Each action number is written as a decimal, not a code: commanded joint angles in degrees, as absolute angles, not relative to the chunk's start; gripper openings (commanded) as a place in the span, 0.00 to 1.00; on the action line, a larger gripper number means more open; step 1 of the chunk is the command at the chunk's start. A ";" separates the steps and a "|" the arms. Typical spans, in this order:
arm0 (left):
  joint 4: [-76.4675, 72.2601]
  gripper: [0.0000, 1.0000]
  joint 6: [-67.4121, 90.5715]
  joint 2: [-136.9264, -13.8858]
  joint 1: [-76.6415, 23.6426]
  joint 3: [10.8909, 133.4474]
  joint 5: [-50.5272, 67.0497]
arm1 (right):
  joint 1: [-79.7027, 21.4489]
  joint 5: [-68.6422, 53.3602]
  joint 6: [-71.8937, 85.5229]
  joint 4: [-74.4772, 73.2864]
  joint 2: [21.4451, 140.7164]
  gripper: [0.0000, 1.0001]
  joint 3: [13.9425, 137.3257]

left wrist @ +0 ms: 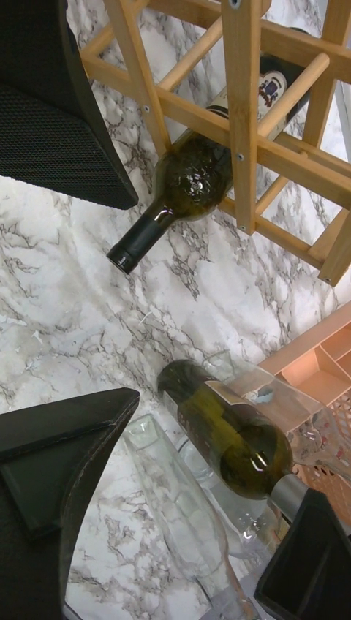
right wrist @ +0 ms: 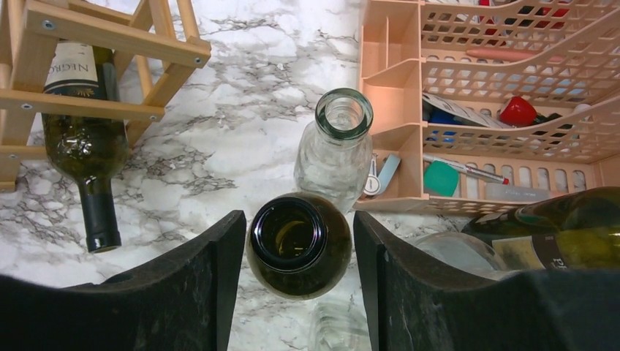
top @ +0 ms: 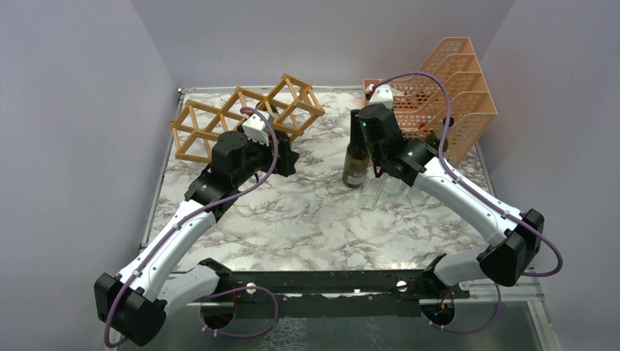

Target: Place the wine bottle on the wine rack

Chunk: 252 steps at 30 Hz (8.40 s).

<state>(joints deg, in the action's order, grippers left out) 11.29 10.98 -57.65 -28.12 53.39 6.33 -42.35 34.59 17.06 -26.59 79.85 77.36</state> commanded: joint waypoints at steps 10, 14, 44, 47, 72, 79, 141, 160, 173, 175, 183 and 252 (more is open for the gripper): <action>0.69 0.99 9.47 -52.80 -27.86 46.68 7.14 | -42.10 34.39 13.75 -23.88 79.45 0.32 77.25; -1.81 0.99 9.14 -52.19 -27.90 44.62 10.00 | -42.10 30.63 11.94 -24.34 78.47 0.20 77.52; -18.72 0.99 8.75 -57.70 -35.79 36.64 24.66 | -42.10 -3.04 13.89 -21.59 70.33 0.01 84.56; -20.14 0.99 8.59 -58.83 -37.14 36.47 22.91 | -42.10 -5.47 14.74 -21.25 69.78 0.01 84.32; -33.07 0.68 3.91 -65.84 -37.89 34.41 36.23 | -42.10 -18.76 15.39 -21.73 66.26 0.01 82.45; -34.54 0.00 -5.75 -65.85 -38.83 36.99 34.15 | -42.10 -18.88 15.22 -28.06 63.81 0.36 83.30; -13.98 0.00 -106.22 -74.69 -44.19 63.37 22.94 | -42.10 -7.24 12.15 -40.60 67.07 0.57 74.77; -11.92 0.00 -102.99 -74.34 -44.89 64.98 22.65 | -42.10 -3.66 14.57 -32.88 66.11 0.02 72.25; -16.07 0.99 -93.16 -74.44 -45.05 60.28 18.28 | -42.10 6.58 18.29 -27.54 60.76 0.01 74.47; -16.31 0.99 -90.25 -74.28 -45.11 60.43 15.24 | -42.10 8.95 18.96 -26.03 60.40 0.01 74.59; -21.82 0.99 -63.96 -71.70 -45.10 61.04 6.73 | -42.10 12.14 20.17 -22.60 60.18 0.01 75.79; 25.18 0.66 15.01 -69.08 8.14 62.21 7.79 | -60.81 -7.70 28.34 -7.99 91.95 0.01 66.60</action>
